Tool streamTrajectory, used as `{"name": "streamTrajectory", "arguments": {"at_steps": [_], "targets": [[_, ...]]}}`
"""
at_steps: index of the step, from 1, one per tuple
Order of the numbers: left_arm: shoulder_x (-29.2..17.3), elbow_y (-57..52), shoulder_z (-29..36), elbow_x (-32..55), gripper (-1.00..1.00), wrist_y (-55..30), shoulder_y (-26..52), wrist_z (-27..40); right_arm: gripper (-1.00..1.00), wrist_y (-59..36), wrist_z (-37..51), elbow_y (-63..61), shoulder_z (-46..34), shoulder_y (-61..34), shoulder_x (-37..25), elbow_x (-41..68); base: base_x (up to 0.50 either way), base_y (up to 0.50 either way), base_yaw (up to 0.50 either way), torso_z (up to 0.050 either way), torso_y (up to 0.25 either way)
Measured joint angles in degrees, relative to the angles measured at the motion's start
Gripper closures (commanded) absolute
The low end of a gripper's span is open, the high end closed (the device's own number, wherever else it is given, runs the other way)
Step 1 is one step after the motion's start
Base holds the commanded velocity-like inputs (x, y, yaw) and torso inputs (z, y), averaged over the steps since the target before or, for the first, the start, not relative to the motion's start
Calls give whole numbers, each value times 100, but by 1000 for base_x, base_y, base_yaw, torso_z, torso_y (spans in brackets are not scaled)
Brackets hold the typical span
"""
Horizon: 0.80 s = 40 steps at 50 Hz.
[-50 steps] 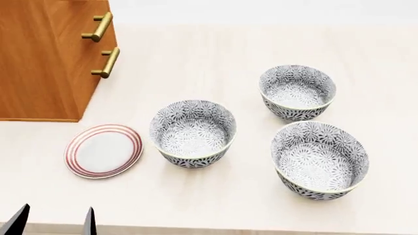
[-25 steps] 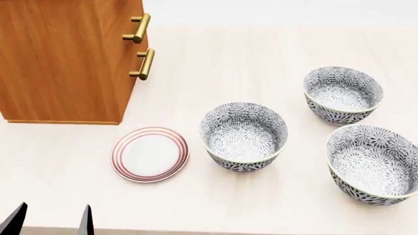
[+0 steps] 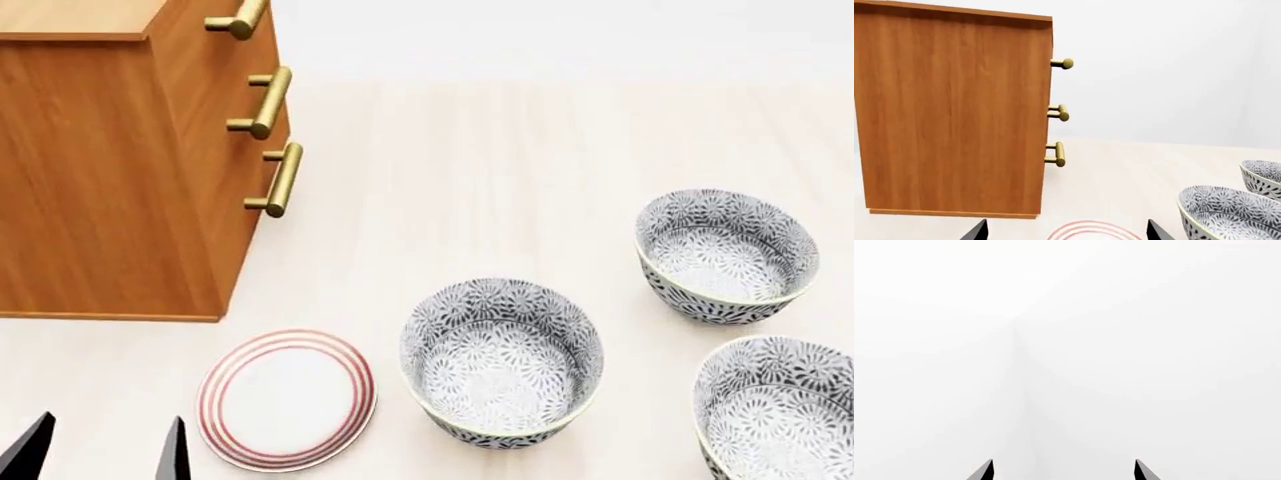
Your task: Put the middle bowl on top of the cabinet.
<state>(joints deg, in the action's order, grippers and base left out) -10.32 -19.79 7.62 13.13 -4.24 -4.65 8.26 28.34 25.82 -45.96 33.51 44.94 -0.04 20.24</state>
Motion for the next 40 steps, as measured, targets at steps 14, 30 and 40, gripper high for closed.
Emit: {"name": "streamTrajectory", "arguments": {"at_steps": [14,30,40], "targets": [[-56,-106,4,111,-100,-80,-18,68,-100,-15,15,-14,49,5,3,32,370,-135,0,0,0],[-135,-343,-76,437,-100,-340,-30,221,-100,-323,119,-121,82,0,1,-382,224,20,0,0,0],[-192,-410,-47,524,-100,-376,-50,292,-100,-361,185,-133,109,3,2,-494,0,0,0,0,0]]}}
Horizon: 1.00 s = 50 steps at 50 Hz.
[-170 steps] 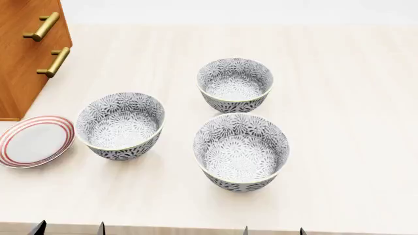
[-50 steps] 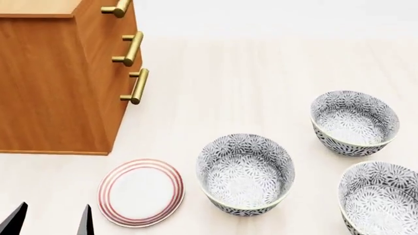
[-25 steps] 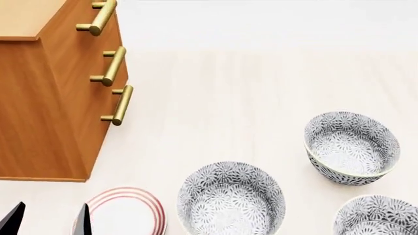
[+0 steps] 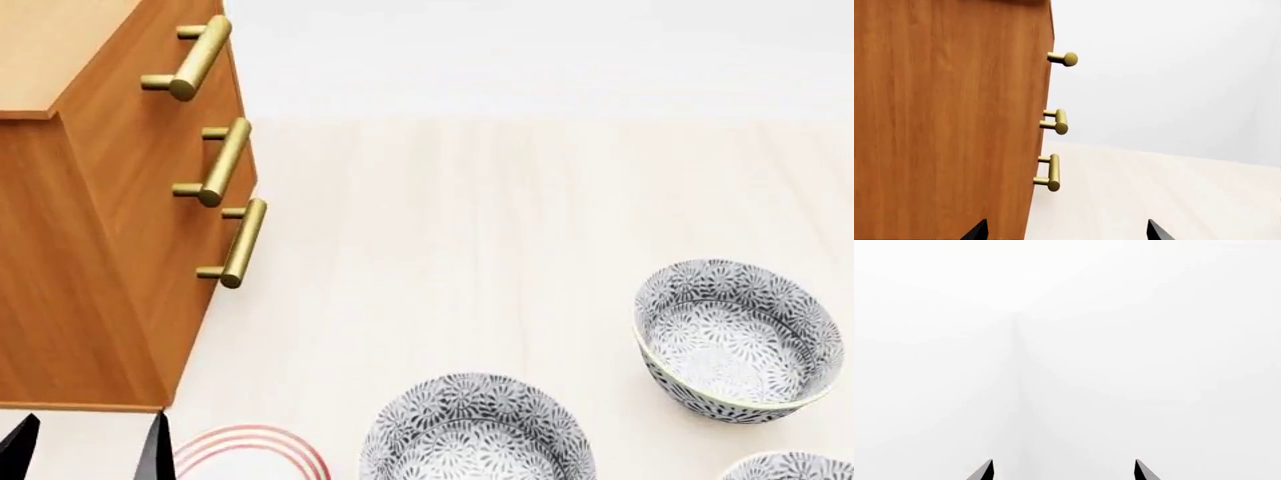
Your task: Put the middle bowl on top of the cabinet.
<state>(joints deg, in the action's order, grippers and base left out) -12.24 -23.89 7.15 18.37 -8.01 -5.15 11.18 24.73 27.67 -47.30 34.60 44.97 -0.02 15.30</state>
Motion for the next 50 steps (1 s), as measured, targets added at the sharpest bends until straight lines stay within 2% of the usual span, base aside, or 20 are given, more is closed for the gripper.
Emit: {"name": "streamTrajectory", "arguments": {"at_steps": [9,16,27,38,50], "targets": [[-21,-183,23,223,-100,-103,-20,86,-100,-20,46,12,8,1,0,-56,0,0,0,0,0],[-3,-908,145,661,-100,-748,237,438,-100,-84,57,-20,0,0,-1,-106,0,0,0,0,0],[277,-1459,199,2139,-100,-2003,1018,1001,-100,-34,33,55,50,-1,-4,-64,0,0,0,0,0],[579,-1326,120,3676,-100,-2827,1636,1559,-100,24,3,108,99,-1,-3,-16,0,0,0,0,0],[808,-641,140,4346,-100,-2981,1921,1687,-100,82,-26,163,166,1,-1,42,0,0,0,0,0]]}}
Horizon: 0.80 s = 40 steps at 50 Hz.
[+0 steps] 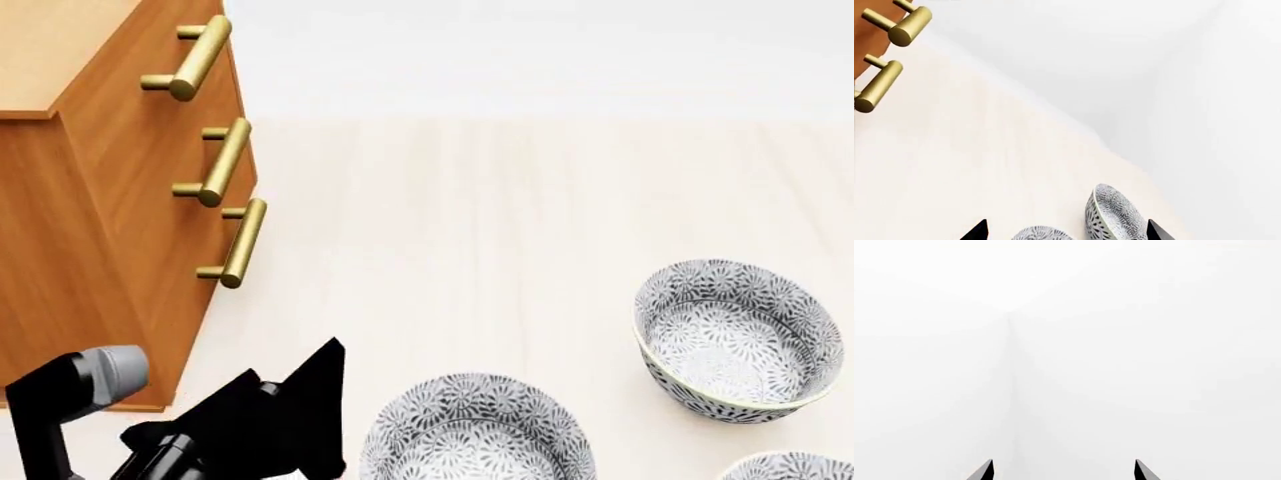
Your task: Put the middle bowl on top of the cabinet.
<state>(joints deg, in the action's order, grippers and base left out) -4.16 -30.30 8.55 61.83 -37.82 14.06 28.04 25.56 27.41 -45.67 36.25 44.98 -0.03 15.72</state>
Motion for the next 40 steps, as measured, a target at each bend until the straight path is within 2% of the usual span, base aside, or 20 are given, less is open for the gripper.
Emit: {"name": "streamTrajectory", "arguments": {"at_steps": [17,40], "targets": [[142,375,241,181,-100,296,-148,77,-100,24,-81,49,105,1,1,65,0,0,0,0,0],[60,667,682,-203,-100,755,-382,266,-100,58,-195,117,211,1,1,150,0,0,0,0,0]]}}
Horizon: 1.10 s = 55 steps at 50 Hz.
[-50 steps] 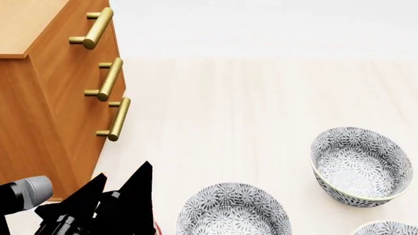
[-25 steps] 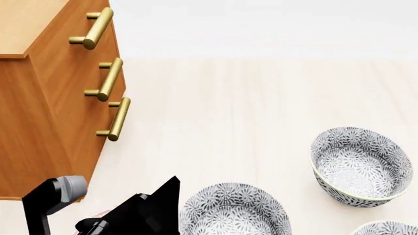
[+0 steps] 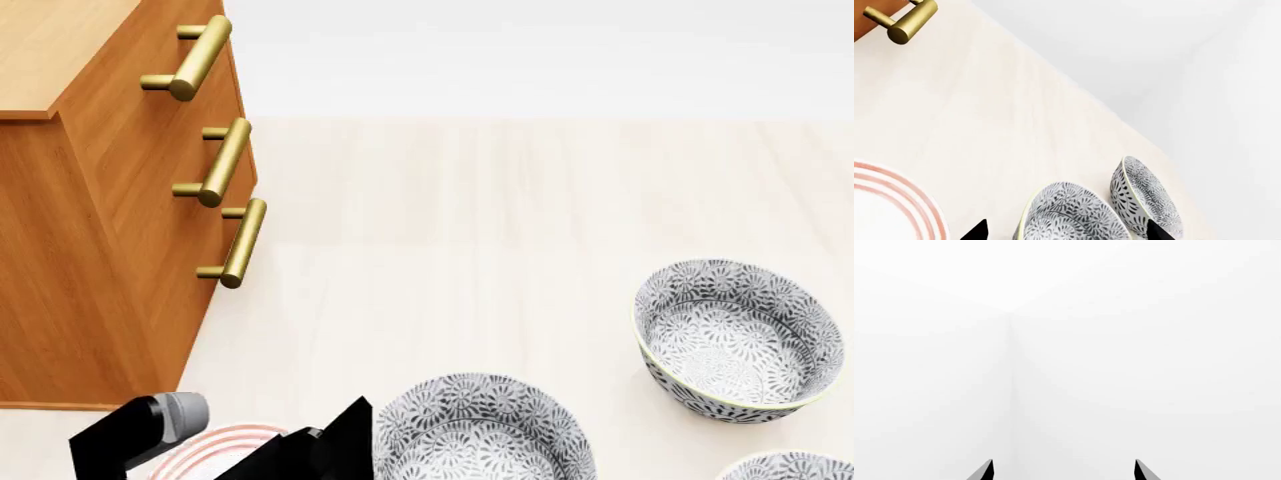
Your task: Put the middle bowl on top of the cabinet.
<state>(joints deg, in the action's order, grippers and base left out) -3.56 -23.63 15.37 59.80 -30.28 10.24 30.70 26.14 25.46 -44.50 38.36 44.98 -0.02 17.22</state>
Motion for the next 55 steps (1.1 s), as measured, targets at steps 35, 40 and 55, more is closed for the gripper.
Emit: {"name": "streamTrajectory", "arguments": {"at_steps": [35,40,55], "targets": [[-123,290,528,93,-100,45,105,236,-100,-102,88,-154,-63,0,1,-110,0,0,0,0,0],[-124,364,579,120,-100,61,130,249,-100,-100,74,-160,-31,0,1,-77,0,0,0,0,0],[-131,688,734,191,-100,111,263,181,-100,-97,58,-184,27,1,1,-22,0,0,0,0,0]]}}
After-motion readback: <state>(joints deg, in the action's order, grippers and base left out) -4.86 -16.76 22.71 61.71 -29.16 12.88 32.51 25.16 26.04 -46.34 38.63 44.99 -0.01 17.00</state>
